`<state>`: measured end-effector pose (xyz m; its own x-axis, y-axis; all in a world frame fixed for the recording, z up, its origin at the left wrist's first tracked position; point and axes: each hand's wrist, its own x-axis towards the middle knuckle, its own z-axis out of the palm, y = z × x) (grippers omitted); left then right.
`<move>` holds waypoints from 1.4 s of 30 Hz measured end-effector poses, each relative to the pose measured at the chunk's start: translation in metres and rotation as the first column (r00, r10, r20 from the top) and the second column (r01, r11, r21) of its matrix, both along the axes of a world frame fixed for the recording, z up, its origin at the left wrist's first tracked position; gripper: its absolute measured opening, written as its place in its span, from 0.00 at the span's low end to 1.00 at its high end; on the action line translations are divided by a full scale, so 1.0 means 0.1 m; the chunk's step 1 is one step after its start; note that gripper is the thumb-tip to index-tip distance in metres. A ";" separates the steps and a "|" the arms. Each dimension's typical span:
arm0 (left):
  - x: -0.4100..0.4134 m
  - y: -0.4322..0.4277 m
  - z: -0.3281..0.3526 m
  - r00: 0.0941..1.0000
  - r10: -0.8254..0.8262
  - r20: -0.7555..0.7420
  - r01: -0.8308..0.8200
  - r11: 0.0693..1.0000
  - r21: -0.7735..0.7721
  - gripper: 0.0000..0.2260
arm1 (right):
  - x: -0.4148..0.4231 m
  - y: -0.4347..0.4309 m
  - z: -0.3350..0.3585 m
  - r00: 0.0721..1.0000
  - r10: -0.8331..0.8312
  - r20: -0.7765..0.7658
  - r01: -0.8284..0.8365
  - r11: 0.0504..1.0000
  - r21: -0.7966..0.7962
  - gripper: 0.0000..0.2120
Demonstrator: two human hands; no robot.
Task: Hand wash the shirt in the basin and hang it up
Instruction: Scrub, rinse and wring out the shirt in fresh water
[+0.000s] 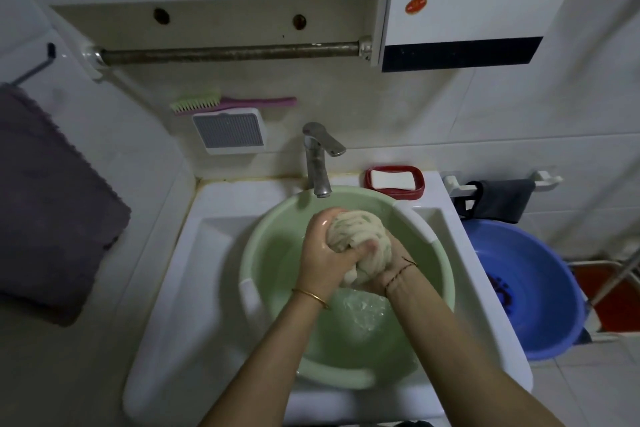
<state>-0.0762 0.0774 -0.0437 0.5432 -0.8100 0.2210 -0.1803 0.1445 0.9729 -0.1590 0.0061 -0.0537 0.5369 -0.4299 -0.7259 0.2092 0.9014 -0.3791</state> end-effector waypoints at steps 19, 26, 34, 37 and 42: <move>0.05 -0.28 -0.02 0.426 0.071 -0.902 0.311 0.924 0.220 0.27 | 0.10 0.20 0.36 0.730 -0.488 -0.478 -0.398 0.265 -0.878 0.09; 0.16 -0.26 0.09 0.364 -0.007 -0.931 0.405 0.902 0.152 0.21 | 0.07 0.09 0.53 0.773 -0.443 -0.454 -0.416 0.187 -0.890 0.08; 0.15 -0.09 0.07 0.130 -0.288 -0.949 0.459 0.866 -0.200 0.32 | -0.01 0.02 0.60 0.845 -0.383 -0.373 -0.370 0.084 -0.925 0.21; 0.22 -0.14 0.22 0.176 -0.253 -0.951 0.550 0.827 -0.118 0.25 | -0.02 0.12 0.63 0.829 -0.492 -0.265 -0.439 -0.281 -0.853 0.21; 0.40 -0.29 0.48 0.242 -0.266 -0.933 0.685 0.728 -0.029 0.11 | 0.02 0.22 0.71 0.866 -0.499 0.028 -0.400 -0.725 -0.560 0.08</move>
<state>-0.0364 0.0487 0.0039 -0.2720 -0.8734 -0.4041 0.7234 -0.4625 0.5126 -0.1569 0.0276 0.0175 0.4191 -0.3003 0.8569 -0.2930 -0.9380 -0.1853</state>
